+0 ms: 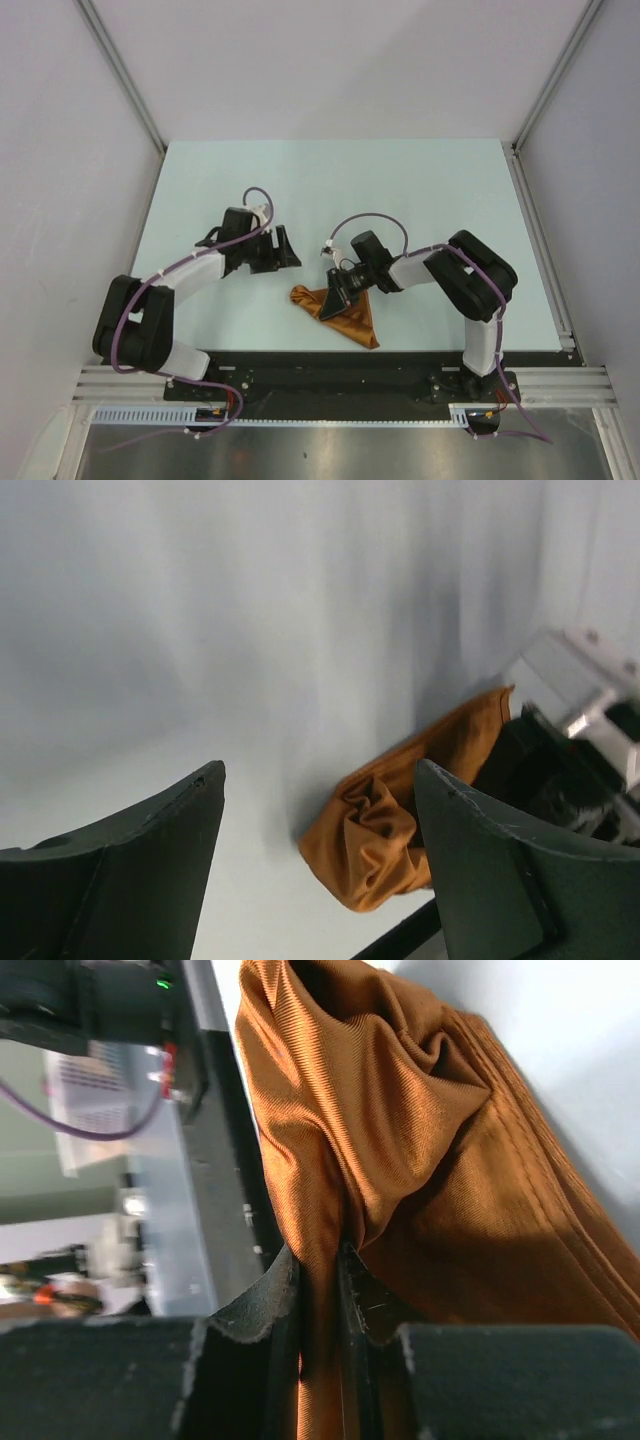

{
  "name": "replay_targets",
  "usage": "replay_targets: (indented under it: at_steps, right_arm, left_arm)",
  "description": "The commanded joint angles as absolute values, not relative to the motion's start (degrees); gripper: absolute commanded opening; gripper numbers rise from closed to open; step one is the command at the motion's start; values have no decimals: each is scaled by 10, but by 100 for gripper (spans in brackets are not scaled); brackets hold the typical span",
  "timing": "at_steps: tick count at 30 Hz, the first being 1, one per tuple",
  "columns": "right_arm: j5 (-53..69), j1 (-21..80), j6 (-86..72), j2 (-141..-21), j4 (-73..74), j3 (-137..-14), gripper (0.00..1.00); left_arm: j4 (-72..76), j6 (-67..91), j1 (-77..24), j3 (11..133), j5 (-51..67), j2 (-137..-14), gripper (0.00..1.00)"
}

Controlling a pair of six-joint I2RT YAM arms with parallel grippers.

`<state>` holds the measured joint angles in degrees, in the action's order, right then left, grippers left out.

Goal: Fold the napkin, place the utensils inside, and roll it up
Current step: Roll the napkin at the center of the board.

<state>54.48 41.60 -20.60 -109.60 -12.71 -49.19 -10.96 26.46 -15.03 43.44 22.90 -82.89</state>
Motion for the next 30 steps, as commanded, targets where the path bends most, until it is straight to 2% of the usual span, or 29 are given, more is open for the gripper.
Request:
replay_targets:
  at_steps: [1, 8, 17, 24, 30]
  right_arm:
    - [625, 377, -302, -1121, -235, -469, 2]
    - [617, 335, -269, -1155, -203, -465, 1]
    - [604, 334, -241, -1161, -162, -469, 1]
    - [599, 334, -247, -1162, -164, -466, 1]
    - [600, 336, -256, -1172, -176, -467, 1]
  left_arm:
    - [-75, 250, -208, 423, 222, -799, 80]
    - [-28, 235, -265, 393, 210, -782, 81]
    - [38, 249, -294, 360, 211, -790, 81]
    - [65, 256, -304, 347, 236, -813, 72]
    - [105, 261, -313, 316, 274, -809, 74]
